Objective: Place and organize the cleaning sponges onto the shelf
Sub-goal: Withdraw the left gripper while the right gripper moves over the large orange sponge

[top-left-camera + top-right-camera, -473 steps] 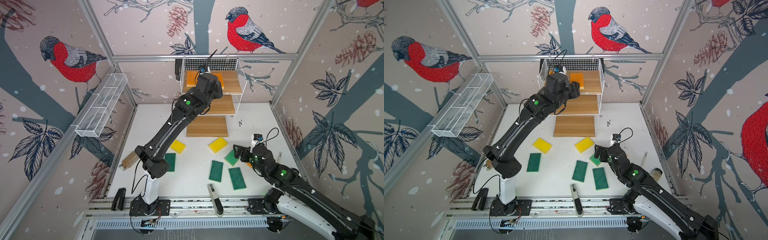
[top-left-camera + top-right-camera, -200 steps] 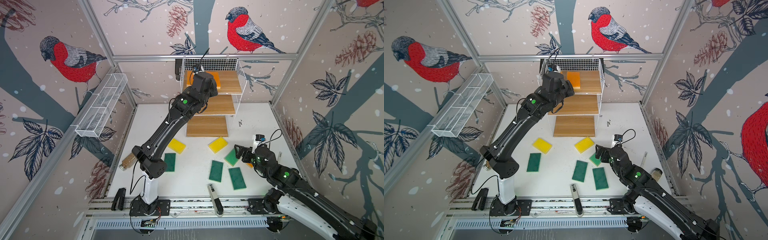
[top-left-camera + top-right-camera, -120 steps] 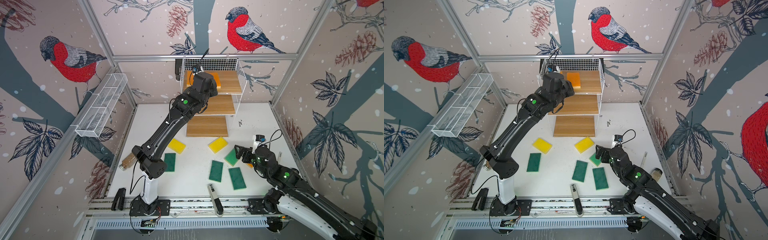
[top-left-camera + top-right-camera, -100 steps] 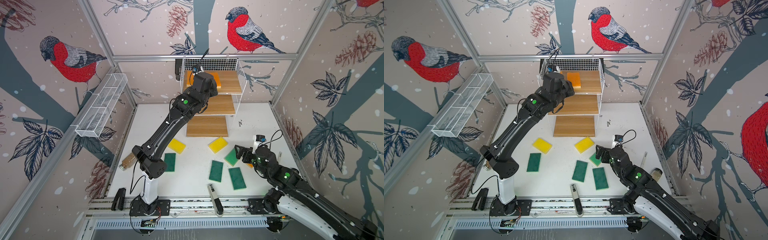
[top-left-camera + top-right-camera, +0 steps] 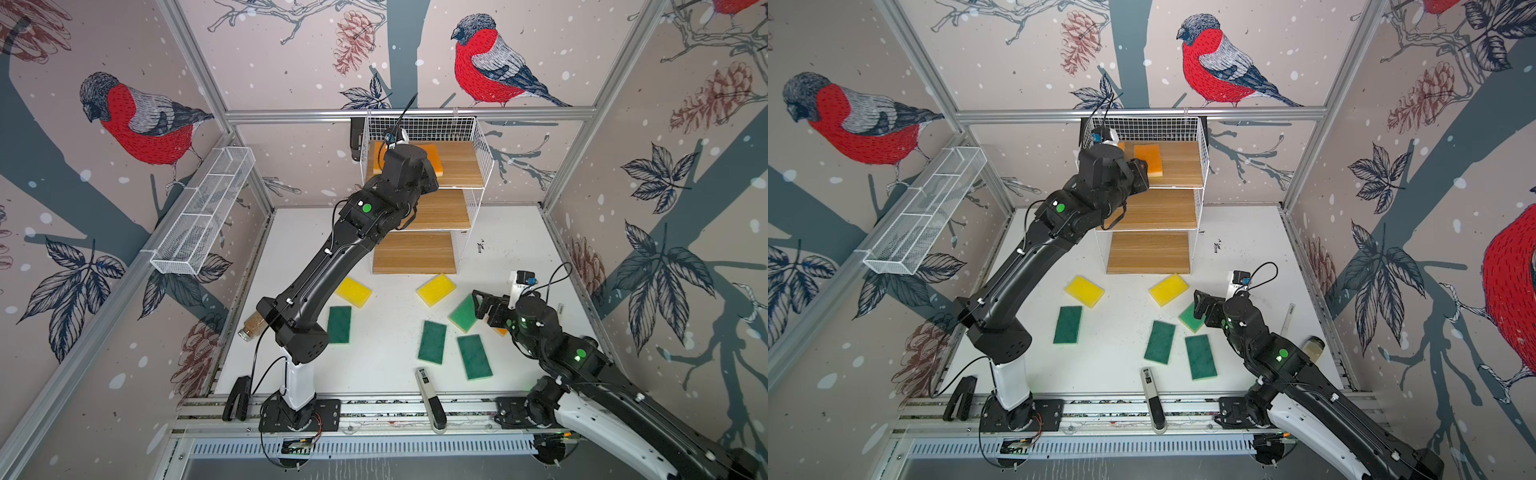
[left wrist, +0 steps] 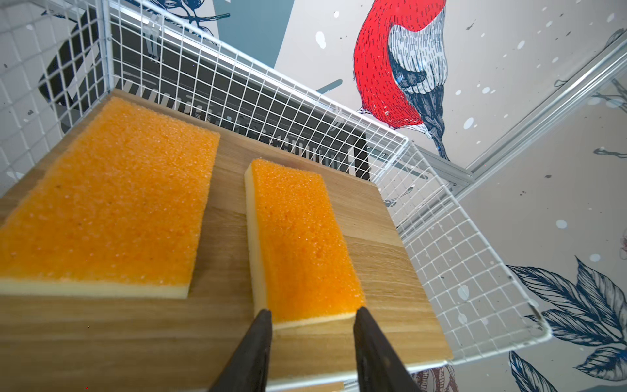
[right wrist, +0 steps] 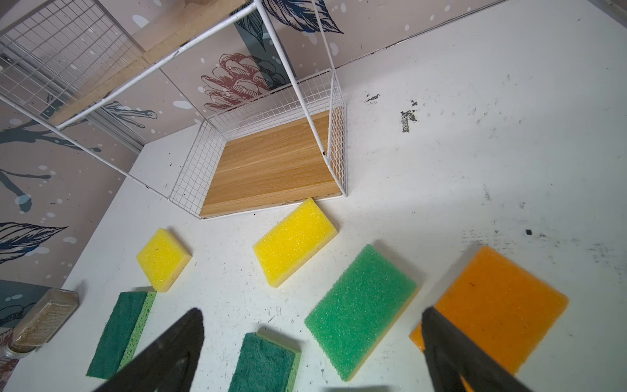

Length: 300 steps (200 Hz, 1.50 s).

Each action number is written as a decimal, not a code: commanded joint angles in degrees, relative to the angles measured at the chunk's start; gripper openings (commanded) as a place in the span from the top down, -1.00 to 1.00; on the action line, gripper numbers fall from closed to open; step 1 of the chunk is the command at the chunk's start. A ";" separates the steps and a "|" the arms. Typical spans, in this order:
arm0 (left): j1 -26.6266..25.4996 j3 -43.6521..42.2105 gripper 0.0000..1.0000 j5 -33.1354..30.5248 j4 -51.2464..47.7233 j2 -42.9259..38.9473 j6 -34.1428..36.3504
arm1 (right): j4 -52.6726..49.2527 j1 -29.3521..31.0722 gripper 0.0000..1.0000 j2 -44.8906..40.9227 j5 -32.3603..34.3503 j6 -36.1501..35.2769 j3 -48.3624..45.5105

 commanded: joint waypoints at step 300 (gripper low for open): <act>6.02 -84.86 -0.28 16.54 22.51 -43.76 3.10 | -15.28 -7.47 -0.99 26.41 3.18 27.78 -0.46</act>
